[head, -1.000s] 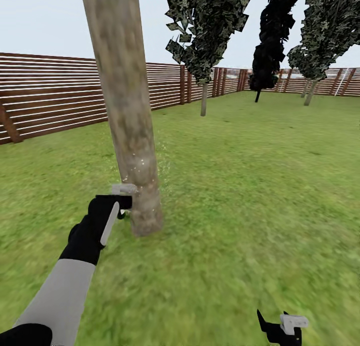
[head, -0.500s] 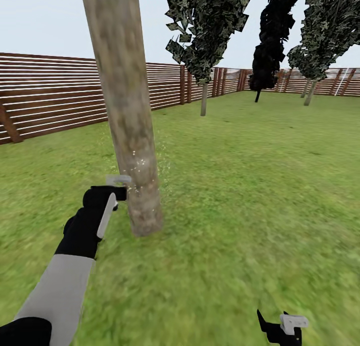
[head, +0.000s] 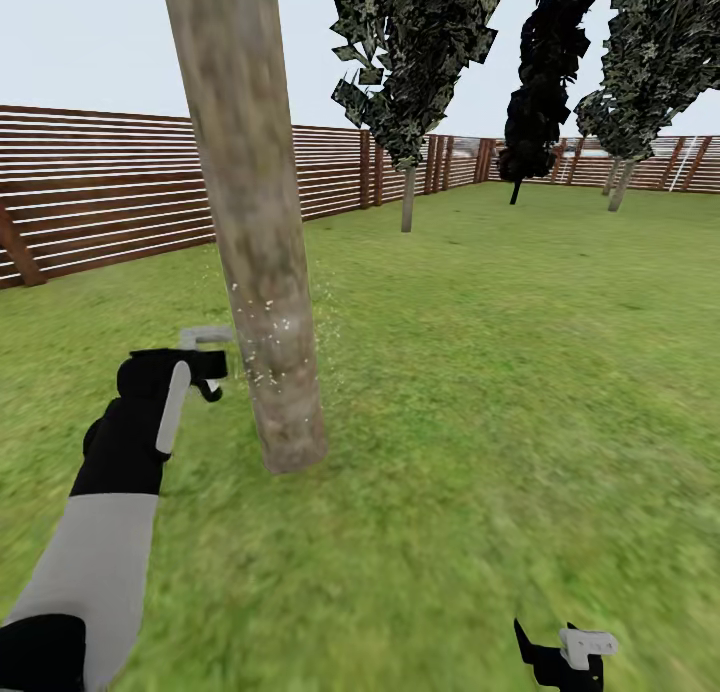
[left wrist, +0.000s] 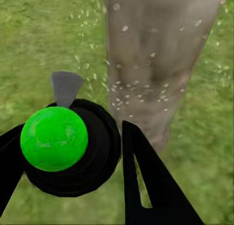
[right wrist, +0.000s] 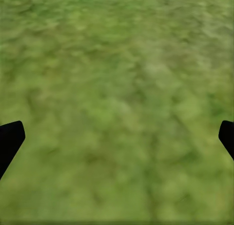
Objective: In the garden, pick up the pesticide atomizer on the floor and spray pesticide onto both trees until each tree trunk is fully covered.
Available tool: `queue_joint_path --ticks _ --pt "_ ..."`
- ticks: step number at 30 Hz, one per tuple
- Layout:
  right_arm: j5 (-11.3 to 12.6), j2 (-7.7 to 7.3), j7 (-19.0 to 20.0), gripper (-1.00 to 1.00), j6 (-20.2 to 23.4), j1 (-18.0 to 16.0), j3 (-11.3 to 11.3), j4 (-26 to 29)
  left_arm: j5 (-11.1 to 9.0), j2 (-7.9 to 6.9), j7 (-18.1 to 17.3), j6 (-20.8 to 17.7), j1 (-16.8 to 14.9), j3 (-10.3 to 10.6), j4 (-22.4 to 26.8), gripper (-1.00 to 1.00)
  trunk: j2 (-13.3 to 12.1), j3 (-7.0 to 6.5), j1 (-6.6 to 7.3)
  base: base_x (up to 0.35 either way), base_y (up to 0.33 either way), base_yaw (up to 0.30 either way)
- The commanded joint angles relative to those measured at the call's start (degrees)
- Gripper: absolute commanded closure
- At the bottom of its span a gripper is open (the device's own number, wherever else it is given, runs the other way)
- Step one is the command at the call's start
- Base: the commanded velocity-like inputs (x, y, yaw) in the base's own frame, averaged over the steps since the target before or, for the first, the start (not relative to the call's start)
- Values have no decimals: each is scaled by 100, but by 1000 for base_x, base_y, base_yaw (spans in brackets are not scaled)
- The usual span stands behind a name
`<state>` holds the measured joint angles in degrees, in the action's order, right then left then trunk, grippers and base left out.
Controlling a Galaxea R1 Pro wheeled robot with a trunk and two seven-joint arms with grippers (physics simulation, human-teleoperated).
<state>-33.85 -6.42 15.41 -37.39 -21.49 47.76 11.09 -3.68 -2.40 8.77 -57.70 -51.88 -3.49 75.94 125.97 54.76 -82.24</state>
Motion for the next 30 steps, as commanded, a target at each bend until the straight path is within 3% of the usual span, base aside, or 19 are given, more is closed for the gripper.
queue_joint_path --ticks 1,2,4,7,12,15,17,18,20,23,30 --pt "-8 0 50 -100 -14 -4 49 -2 -44 29 -38 -22 -5 -41 15 100 2 5 1 0 0 0" --pt "-8 0 50 -100 -14 -4 49 -2 -49 62 -75 -22 -10 -20 25 100 2 5 1 0 0 0" --pt "-8 0 50 -100 -14 -4 49 -2 -52 188 -108 -22 -45 280 34 100 2 5 1 0 0 0" --pt "-8 0 50 -100 -14 -4 49 -2 -52 319 -112 -35 -176 359 35 100 2 5 1 0 0 0" --pt "-8 0 50 -100 -14 -4 49 -2 -57 -4 -121 -39 -242 125 16 100 2 5 1 0 0 0" --pt "-8 0 50 -100 -14 -4 49 -3 -53 40 -120 -39 -213 46 44 100 2 5 1 0 0 0" --pt "-8 0 50 -100 -14 -4 49 -2 -60 64 -113 -33 -182 203 44 100 2 5 1 0 0 0" --pt "-8 0 50 -100 -14 -4 49 -2 -66 88 -105 -28 -45 387 38 100 2 5 1 0 0 0" --pt "-9 0 50 -100 -14 -4 49 -9 -40 302 -81 -3 290 592 36 100 2 5 1 0 0 0" --pt "-8 0 50 -100 -14 -4 49 -5 -29 359 -67 17 421 651 -4 100 2 5 1 0 0 0" --pt "-8 0 50 -100 -14 -4 49 -2 10 327 -22 65 940 634 -35 100 2 5 1 0 -105 0"
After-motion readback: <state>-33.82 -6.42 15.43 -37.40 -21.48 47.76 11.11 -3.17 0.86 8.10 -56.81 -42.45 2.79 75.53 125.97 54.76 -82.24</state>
